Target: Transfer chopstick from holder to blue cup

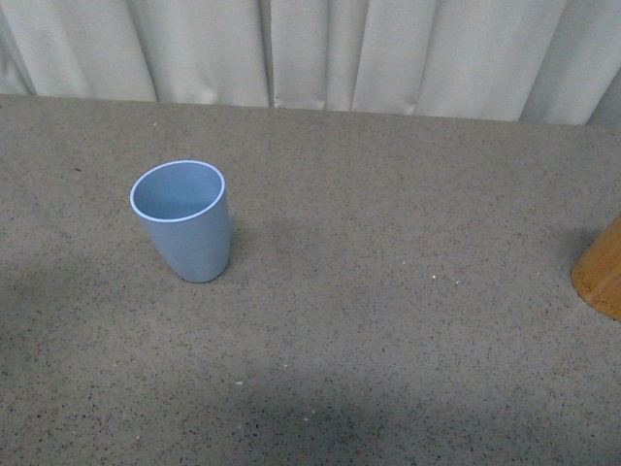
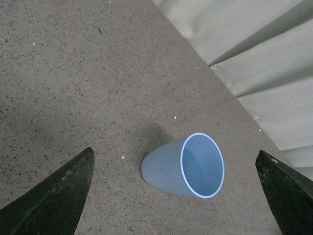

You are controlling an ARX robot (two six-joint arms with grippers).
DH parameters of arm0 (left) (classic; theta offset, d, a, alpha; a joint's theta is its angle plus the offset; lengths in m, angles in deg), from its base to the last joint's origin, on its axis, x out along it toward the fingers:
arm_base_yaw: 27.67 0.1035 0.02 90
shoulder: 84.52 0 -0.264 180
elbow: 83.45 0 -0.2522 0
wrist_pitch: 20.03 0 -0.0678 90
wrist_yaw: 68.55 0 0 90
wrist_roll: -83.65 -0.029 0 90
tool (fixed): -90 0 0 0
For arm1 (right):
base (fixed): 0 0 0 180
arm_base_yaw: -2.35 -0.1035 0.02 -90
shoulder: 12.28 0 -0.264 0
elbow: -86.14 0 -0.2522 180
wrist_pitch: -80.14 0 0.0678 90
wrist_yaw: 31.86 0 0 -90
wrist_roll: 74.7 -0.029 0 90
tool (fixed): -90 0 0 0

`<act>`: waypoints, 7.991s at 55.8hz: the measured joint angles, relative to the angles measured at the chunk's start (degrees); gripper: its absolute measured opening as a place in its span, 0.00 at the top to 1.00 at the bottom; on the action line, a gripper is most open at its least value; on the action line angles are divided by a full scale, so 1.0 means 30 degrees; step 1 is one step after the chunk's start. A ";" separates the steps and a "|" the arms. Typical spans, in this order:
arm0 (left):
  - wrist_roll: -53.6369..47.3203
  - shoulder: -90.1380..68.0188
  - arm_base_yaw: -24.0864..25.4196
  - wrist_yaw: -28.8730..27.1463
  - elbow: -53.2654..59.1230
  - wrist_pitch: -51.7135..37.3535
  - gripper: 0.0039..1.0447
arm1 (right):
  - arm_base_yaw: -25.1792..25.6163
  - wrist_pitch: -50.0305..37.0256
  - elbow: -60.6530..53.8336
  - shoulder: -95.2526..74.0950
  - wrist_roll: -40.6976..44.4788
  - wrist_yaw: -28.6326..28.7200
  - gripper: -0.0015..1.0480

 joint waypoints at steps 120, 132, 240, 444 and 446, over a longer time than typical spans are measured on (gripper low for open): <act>0.0204 -1.0659 -0.3687 -0.3257 -0.6062 0.1829 0.06 | 0.0000 0.0000 0.0000 0.0000 0.0000 0.0000 0.09; -0.0109 -1.0754 -0.3796 -0.3679 -0.6062 0.1814 0.18 | 0.0000 0.0000 0.0000 0.0000 0.0000 0.0000 0.09; -0.3271 -1.3187 -0.8415 -0.1603 -1.2539 0.4619 0.97 | 0.0000 0.0000 0.0000 0.0000 0.0000 0.0000 0.09; -1.4112 2.3358 0.1734 0.1749 0.6091 0.8575 0.06 | 0.4262 -0.9085 0.9457 -2.6410 -0.3716 -0.1719 0.09; -1.4112 2.3358 0.1734 0.1749 0.6091 0.8575 0.06 | 0.4291 -0.8939 0.9872 -2.6804 -0.3934 -0.1719 0.09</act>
